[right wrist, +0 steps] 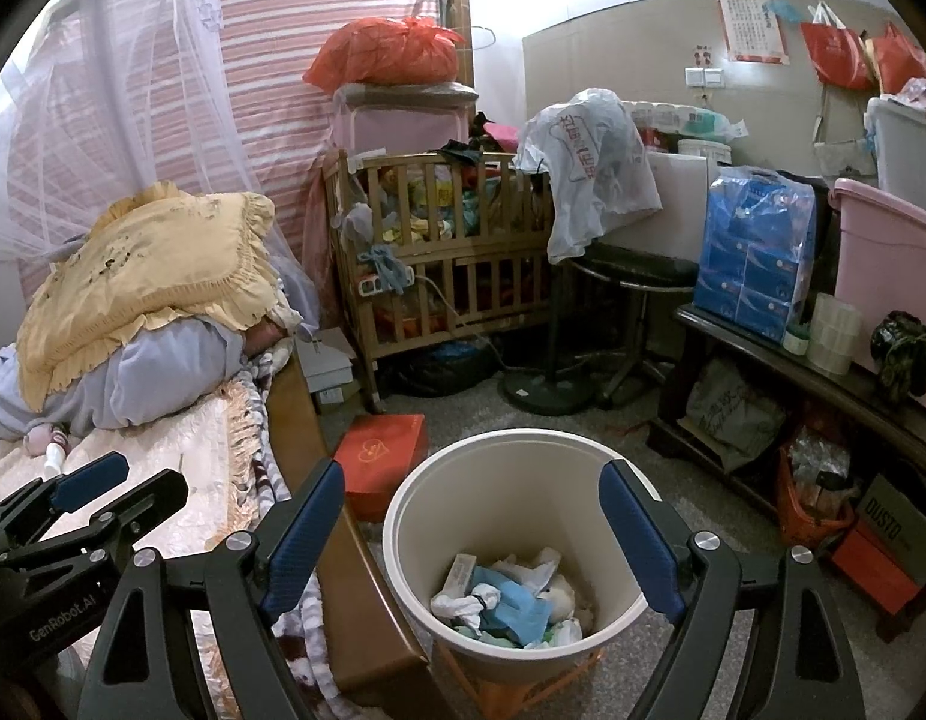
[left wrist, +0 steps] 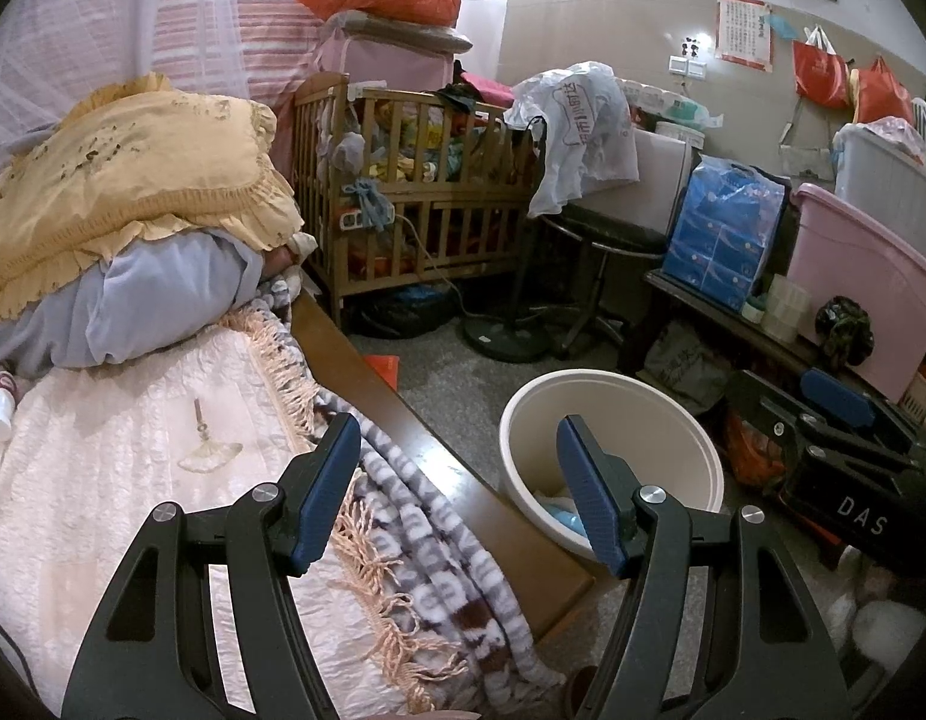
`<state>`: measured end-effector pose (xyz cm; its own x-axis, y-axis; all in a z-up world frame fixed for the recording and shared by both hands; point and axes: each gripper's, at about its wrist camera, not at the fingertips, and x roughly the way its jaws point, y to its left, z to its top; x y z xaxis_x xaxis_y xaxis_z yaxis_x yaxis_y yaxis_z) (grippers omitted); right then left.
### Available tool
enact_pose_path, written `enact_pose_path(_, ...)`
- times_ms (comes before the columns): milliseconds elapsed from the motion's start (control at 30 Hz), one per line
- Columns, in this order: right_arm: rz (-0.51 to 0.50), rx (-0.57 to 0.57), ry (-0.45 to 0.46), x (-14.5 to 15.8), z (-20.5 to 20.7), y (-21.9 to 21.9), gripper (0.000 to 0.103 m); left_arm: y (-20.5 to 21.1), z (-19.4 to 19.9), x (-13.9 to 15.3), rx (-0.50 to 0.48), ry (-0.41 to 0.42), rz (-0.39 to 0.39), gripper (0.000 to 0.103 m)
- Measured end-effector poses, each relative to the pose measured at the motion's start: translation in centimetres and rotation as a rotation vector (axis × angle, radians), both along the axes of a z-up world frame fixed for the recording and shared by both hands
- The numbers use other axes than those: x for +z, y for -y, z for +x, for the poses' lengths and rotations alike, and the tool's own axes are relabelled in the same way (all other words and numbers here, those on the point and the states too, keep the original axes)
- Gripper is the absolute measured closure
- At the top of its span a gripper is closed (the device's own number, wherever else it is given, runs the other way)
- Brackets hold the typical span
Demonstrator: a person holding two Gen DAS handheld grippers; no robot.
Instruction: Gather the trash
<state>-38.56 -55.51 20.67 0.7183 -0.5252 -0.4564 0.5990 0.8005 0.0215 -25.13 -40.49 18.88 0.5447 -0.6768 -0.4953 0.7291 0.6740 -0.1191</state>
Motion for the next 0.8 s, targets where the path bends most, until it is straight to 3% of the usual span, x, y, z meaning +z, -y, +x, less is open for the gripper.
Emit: enact_pose_path(800, 0.008, 0.000, -0.008, -0.75, -0.47, 0.09, 0.017, 0.27, -0.27, -1.02, -0.004, -0.007, 0.010, 0.036)
